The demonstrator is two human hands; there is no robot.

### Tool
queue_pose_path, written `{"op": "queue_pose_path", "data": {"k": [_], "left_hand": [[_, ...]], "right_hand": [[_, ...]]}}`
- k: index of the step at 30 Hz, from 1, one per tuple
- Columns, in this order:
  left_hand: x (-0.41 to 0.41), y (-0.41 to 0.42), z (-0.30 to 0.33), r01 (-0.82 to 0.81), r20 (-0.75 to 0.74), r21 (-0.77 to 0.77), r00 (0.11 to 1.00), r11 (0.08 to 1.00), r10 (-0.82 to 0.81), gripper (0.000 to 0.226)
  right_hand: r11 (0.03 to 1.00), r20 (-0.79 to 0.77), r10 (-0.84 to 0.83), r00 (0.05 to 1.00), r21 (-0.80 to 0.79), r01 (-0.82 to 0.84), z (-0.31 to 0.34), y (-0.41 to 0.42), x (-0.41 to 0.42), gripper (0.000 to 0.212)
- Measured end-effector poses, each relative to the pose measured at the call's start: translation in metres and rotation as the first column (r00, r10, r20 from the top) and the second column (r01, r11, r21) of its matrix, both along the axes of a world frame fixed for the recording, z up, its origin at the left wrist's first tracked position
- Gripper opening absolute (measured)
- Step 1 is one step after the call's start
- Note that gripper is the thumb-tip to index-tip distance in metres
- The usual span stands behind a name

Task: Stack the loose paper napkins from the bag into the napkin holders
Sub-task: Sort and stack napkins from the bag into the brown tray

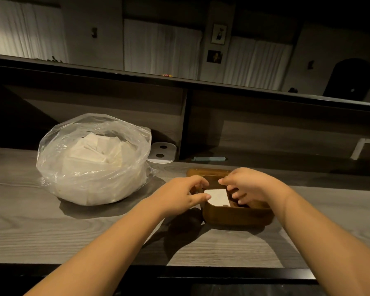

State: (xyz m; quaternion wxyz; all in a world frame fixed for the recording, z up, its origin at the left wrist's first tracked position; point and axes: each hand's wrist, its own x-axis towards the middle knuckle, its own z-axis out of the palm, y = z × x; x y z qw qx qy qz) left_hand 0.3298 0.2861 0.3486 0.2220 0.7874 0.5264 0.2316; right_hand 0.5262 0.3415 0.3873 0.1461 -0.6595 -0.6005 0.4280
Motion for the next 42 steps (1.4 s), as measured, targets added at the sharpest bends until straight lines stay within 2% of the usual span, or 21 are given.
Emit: {"op": "queue_pose_path", "data": {"k": [2, 4, 6, 9, 12, 16, 21, 24, 27, 29, 31, 33, 36, 37, 39, 41, 42], "left_hand": [[-0.005, 0.000, 0.008, -0.050, 0.030, 0.049, 0.998, 0.998, 0.049, 0.040], [-0.014, -0.002, 0.017, -0.113, 0.063, 0.107, 0.992, 0.988, 0.106, 0.037], [-0.028, -0.007, 0.028, -0.177, 0.109, 0.157, 0.981, 0.972, 0.162, 0.034], [-0.055, -0.019, 0.043, -0.257, 0.143, 0.210, 0.963, 0.943, 0.230, 0.028], [-0.092, -0.033, 0.055, -0.351, 0.098, 0.264, 0.936, 0.898, 0.337, 0.025], [-0.154, -0.048, 0.061, -0.510, 0.058, 0.366, 0.847, 0.778, 0.528, 0.024], [-0.217, -0.063, 0.056, -0.631, -0.042, 0.383, 0.718, 0.675, 0.694, 0.032], [-0.232, -0.069, 0.051, -0.663, -0.032, 0.358, 0.695, 0.657, 0.719, 0.033], [-0.239, -0.071, 0.046, -0.669, 0.000, 0.337, 0.704, 0.662, 0.710, 0.033], [-0.241, -0.070, 0.042, -0.665, 0.024, 0.327, 0.716, 0.671, 0.698, 0.032], [-0.240, -0.069, 0.039, -0.659, 0.045, 0.319, 0.729, 0.682, 0.683, 0.030], [-0.240, -0.067, 0.038, -0.651, 0.057, 0.314, 0.739, 0.691, 0.671, 0.029], [-0.238, -0.066, 0.037, -0.645, 0.070, 0.302, 0.750, 0.702, 0.658, 0.029], [-0.237, -0.065, 0.036, -0.642, 0.076, 0.298, 0.754, 0.706, 0.653, 0.029], [-0.234, -0.063, 0.034, -0.637, 0.095, 0.291, 0.761, 0.713, 0.641, 0.029], [-0.231, -0.062, 0.032, -0.637, 0.110, 0.286, 0.764, 0.715, 0.636, 0.029], [-0.231, -0.061, 0.031, -0.641, 0.121, 0.285, 0.762, 0.713, 0.636, 0.029]], "right_hand": [[0.971, 0.124, 0.040, 0.991, 0.229, -0.068, 0.008, -0.009, -0.015, 0.027], [0.907, 0.148, 0.102, 0.984, 0.393, -0.153, 0.019, -0.020, -0.034, 0.011], [0.846, 0.158, 0.198, 0.967, 0.471, -0.250, 0.027, -0.030, -0.059, 0.010], [0.788, 0.153, 0.320, 0.935, 0.504, -0.352, 0.032, -0.045, -0.102, 0.013], [0.723, 0.142, 0.359, 0.923, 0.582, -0.371, 0.031, -0.047, -0.146, 0.010], [0.622, 0.149, 0.393, 0.907, 0.684, -0.382, 0.033, -0.040, -0.191, 0.008], [0.519, 0.257, 0.444, 0.858, 0.707, -0.480, 0.036, -0.025, -0.234, 0.023], [0.478, 0.375, 0.435, 0.819, 0.674, -0.563, 0.034, -0.018, -0.259, 0.030], [0.522, 0.522, 0.344, 0.781, 0.585, -0.621, 0.028, -0.014, -0.277, 0.065], [0.545, 0.645, 0.309, 0.699, 0.483, -0.686, 0.026, -0.016, -0.281, 0.082], [0.529, 0.675, 0.323, 0.663, 0.452, -0.718, 0.024, -0.019, -0.280, 0.081], [0.470, 0.643, 0.331, 0.691, 0.522, -0.712, 0.023, -0.022, -0.280, 0.073], [0.401, 0.623, 0.290, 0.727, 0.610, -0.683, 0.021, -0.026, -0.286, 0.049], [0.412, 0.609, 0.282, 0.741, 0.621, -0.667, 0.021, -0.027, -0.288, 0.042], [0.498, 0.533, 0.340, 0.775, 0.597, -0.629, 0.023, -0.029, -0.291, 0.040], [0.606, 0.443, 0.413, 0.796, 0.519, -0.603, 0.025, -0.030, -0.294, 0.041], [0.624, 0.461, 0.424, 0.780, 0.476, -0.620, 0.026, -0.029, -0.296, 0.037]]}}
